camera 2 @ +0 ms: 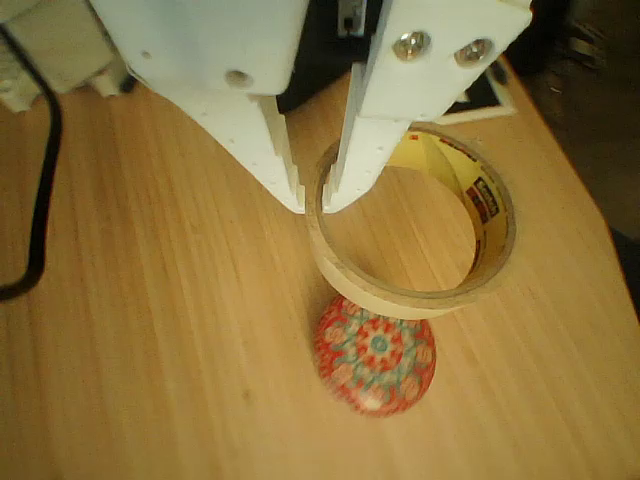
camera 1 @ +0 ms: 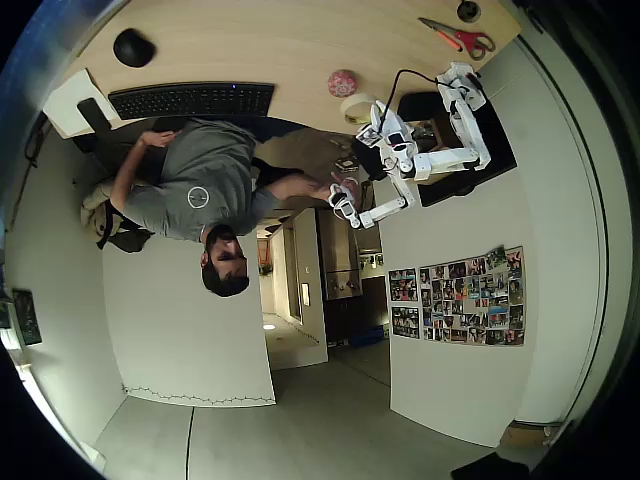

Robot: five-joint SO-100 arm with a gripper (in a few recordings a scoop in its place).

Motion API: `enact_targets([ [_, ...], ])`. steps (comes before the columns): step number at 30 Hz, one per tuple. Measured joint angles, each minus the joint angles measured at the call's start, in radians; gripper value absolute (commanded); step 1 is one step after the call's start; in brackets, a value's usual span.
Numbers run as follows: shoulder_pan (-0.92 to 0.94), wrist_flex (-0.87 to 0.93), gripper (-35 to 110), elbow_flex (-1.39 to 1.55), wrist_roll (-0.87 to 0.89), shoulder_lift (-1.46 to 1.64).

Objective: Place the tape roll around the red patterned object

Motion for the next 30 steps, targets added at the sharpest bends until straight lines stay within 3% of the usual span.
enact_targets([
  [8, 0.161, 0.0, 0, 0.018, 0.123, 0.021],
  [15, 0.268, 0.0, 0, 0.017, 0.081, -0.038],
  [30, 0.146, -0.046, 0, -0.029, 0.196, -0.071],
])
